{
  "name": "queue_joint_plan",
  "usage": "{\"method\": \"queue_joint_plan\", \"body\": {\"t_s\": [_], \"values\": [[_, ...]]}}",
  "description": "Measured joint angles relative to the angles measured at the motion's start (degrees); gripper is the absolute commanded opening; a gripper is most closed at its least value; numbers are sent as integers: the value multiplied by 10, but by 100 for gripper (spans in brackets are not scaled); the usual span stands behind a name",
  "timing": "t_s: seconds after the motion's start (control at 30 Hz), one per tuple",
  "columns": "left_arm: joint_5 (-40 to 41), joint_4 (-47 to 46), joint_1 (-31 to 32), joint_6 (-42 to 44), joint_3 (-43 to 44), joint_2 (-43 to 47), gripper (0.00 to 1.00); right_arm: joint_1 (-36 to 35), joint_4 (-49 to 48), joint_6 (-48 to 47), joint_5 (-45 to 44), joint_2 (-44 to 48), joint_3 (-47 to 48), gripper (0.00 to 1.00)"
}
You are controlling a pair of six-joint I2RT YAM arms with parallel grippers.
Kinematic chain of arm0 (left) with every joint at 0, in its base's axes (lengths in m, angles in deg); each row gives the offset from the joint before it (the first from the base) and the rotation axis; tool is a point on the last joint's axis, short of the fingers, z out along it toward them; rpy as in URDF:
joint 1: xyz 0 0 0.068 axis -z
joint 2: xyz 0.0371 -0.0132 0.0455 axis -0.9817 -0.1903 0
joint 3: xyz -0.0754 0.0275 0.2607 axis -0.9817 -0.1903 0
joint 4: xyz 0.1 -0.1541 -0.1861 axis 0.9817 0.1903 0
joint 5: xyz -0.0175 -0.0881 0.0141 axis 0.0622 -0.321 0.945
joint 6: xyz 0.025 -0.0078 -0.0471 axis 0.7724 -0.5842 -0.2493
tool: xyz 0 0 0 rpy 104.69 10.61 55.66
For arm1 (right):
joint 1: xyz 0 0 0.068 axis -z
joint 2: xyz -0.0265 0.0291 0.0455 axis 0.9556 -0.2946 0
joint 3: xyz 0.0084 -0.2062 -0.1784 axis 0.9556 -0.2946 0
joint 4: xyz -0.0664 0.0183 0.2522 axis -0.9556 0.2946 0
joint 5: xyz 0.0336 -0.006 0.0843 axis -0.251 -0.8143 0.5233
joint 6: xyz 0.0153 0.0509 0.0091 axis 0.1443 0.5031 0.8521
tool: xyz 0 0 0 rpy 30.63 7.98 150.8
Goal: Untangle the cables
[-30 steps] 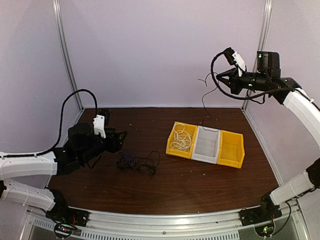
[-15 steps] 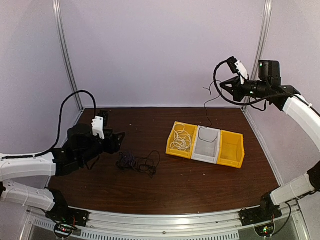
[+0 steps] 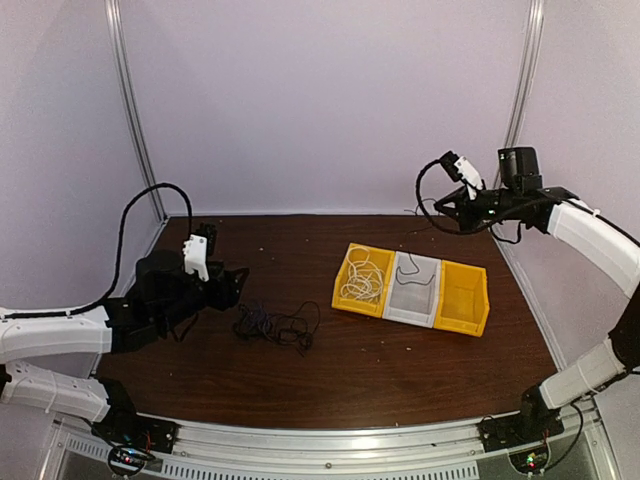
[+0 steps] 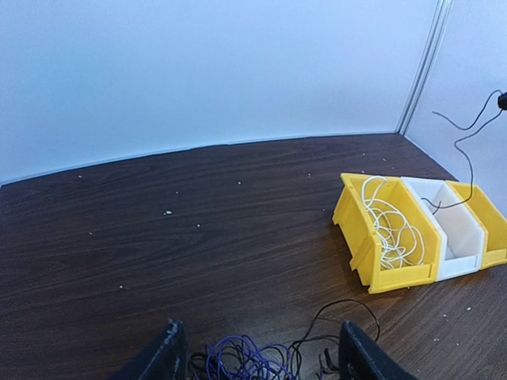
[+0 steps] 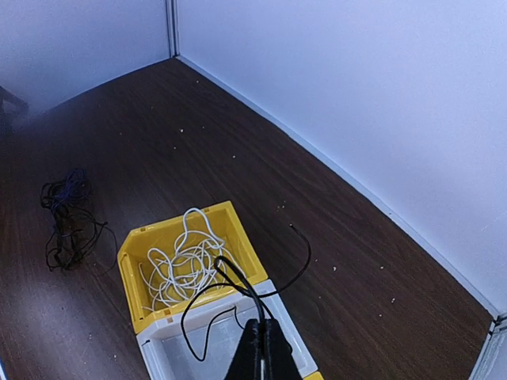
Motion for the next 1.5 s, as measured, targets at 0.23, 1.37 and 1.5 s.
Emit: {"method": "queue_joint_plan", "body": {"t_s": [0.23,1.37,1.5], "values": [[10,3,0,2,-1,6,67,0,61,-52,15,-78,-40,0],[12,3,0,-1,-25,0,67,-53,101,-43,-105,-243,9,0],[12,3,0,-1,-28,-1,67,-53,101,-37,-120,-245,10,8]]}}
